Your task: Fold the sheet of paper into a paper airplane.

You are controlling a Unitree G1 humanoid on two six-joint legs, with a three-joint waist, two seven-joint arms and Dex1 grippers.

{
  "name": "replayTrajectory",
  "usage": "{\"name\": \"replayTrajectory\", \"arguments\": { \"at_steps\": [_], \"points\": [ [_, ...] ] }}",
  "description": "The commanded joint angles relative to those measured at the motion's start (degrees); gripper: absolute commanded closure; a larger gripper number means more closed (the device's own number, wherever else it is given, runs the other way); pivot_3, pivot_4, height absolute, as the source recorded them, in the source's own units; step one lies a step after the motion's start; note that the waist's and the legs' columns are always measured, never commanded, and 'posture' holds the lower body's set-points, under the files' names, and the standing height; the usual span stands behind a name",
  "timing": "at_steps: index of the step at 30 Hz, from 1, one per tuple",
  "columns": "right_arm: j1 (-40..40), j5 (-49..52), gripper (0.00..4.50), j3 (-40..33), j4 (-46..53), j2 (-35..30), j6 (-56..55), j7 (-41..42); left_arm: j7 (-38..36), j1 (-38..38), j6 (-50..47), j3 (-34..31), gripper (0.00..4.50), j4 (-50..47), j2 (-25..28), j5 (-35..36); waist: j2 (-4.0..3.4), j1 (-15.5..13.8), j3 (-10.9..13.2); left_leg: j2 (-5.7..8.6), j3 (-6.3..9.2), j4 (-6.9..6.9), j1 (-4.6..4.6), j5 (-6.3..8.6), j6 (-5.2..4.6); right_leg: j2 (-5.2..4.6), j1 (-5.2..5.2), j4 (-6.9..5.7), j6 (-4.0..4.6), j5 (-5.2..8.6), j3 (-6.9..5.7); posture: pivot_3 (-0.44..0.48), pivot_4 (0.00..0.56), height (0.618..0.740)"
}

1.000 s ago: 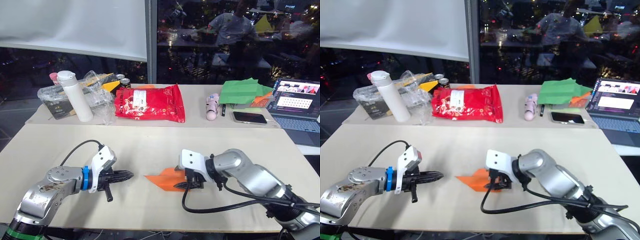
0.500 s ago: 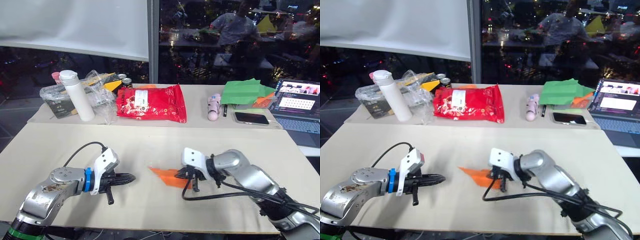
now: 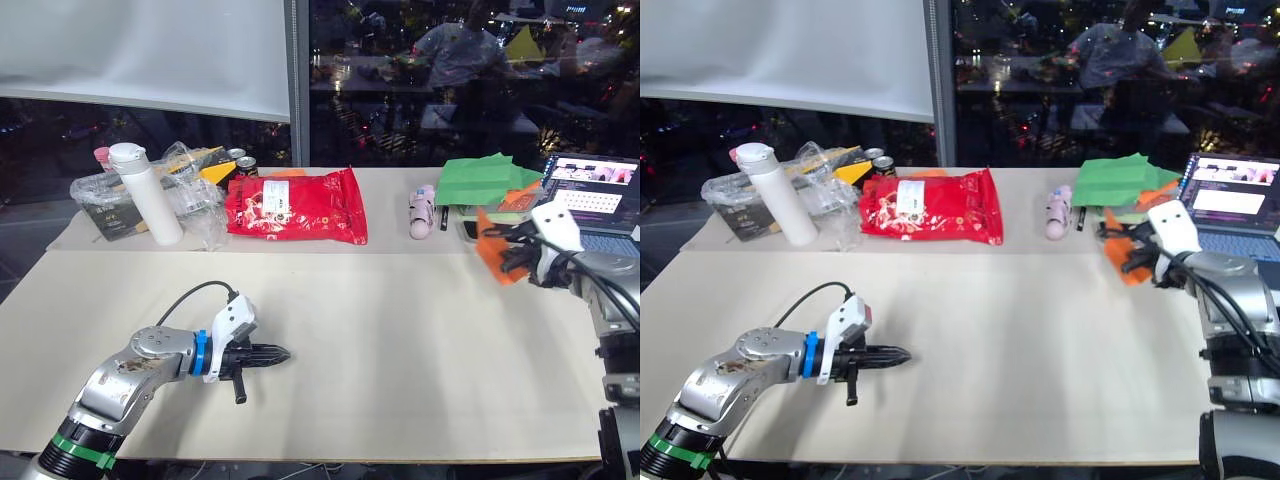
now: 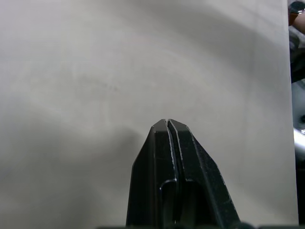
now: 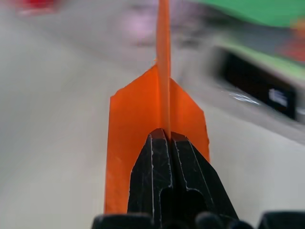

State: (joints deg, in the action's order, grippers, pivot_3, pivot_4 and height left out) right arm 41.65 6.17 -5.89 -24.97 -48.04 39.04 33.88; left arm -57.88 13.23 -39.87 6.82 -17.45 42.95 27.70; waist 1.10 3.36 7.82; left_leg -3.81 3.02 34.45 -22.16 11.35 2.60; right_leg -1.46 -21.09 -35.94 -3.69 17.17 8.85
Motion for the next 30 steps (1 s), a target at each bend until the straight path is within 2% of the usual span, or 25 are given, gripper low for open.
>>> {"name": "replayTrajectory", "arguments": {
  "at_steps": [1, 9, 19, 27, 30],
  "points": [
    [4.69, -2.05, 4.47, -1.40, -9.05, 0.28, -3.41, -4.33, -0.13, 0.81, 0.88, -0.24, 4.50, -0.82, -0.20, 0.00, -0.01, 0.30, 0.01, 0.00, 0.00, -0.01, 0.00, 0.00, -0.01, 0.00, 0.00, 0.00, 0.00, 0.00, 0.00, 0.000, 0.150, 0.712],
    [12.42, -3.52, 4.47, 0.12, -28.58, 3.27, -9.21, -4.22, 1.00, 0.96, 0.53, 0.52, 4.50, -1.27, -1.34, -0.39, -0.09, 0.80, 0.02, 0.03, 0.01, 0.08, 0.01, -0.02, -0.02, 0.00, 0.09, 0.00, -0.06, -0.03, 0.03, 0.000, 0.150, 0.712],
    [14.81, -3.83, 4.47, -0.36, -36.97, 5.01, -13.26, -5.59, 1.37, 0.53, 0.25, 0.49, 4.50, -1.75, -1.76, -0.22, -0.16, 0.75, 0.01, 0.06, 0.03, 0.13, -0.01, -0.02, -0.02, 0.00, 0.15, 0.00, -0.07, -0.03, 0.03, 0.000, 0.150, 0.712],
    [14.71, -3.56, 1.83, -0.26, -35.19, 4.60, -12.98, -4.07, 1.39, 0.78, 0.24, 0.23, 4.50, -1.64, -2.03, 0.18, -0.20, 0.76, 0.01, 0.07, 0.07, 0.14, 0.01, -0.02, -0.02, 0.02, 0.18, -0.01, -0.08, -0.02, 0.03, 0.000, 0.150, 0.712],
    [11.99, -2.14, 0.82, -0.94, -24.86, 2.66, -7.04, -1.60, 1.44, 1.87, -0.01, -1.41, 4.50, -0.39, -2.44, 1.20, -0.32, 0.72, 0.01, 0.07, 0.07, 0.16, 0.00, -0.02, -0.02, 0.02, 0.18, -0.02, -0.09, -0.02, 0.03, 0.000, 0.150, 0.712]
  ]
}}
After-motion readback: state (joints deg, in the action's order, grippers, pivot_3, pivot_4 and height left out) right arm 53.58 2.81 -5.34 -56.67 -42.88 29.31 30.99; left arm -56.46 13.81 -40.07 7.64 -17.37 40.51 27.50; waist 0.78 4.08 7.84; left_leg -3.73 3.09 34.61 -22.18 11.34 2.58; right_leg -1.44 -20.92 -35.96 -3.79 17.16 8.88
